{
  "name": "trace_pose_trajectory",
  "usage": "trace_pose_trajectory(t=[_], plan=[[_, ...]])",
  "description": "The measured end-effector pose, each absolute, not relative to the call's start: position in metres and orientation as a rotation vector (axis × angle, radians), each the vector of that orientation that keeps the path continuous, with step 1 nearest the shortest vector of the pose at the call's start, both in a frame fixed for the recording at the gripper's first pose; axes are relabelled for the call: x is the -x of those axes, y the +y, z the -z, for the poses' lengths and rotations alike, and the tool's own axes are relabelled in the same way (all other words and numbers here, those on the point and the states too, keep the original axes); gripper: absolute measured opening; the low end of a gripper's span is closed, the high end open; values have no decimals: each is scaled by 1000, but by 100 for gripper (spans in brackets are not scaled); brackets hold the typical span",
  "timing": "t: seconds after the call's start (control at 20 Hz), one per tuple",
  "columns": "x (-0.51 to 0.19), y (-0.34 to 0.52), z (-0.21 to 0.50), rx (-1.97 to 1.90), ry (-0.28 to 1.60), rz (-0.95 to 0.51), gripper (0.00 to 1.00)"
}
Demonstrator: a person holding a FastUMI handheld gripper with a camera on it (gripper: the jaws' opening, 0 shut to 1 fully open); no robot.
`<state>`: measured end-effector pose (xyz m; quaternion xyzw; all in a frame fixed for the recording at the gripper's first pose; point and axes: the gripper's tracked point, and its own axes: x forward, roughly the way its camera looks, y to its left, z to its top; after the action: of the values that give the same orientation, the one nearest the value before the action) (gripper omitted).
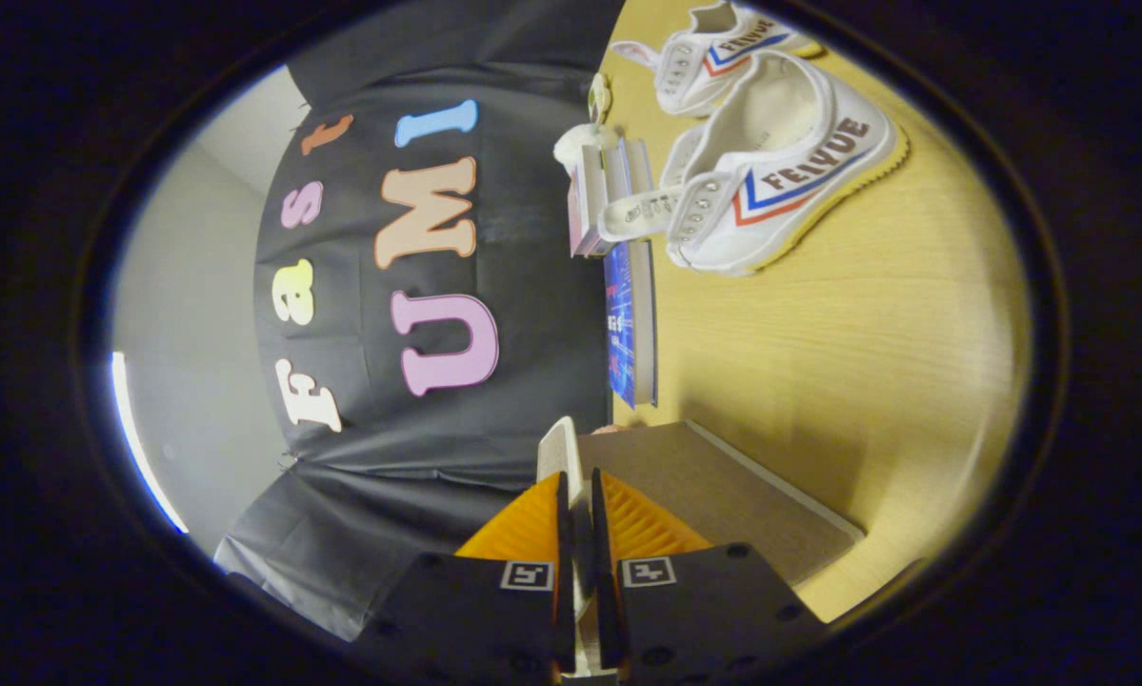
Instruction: Open the storage box then place both shoes into the box .Put the left shoe in first, then the right shoe, with the right side of both shoes facing outward in a uniform manner.
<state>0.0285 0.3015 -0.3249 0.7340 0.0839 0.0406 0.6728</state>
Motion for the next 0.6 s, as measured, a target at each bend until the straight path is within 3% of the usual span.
trace_pose_trajectory(t=[0.05, 0.6], plan=[[-54, 306, 324, -1637, 194, -69, 2], [-42, 344, 214, -1468, 184, -110, 2]])
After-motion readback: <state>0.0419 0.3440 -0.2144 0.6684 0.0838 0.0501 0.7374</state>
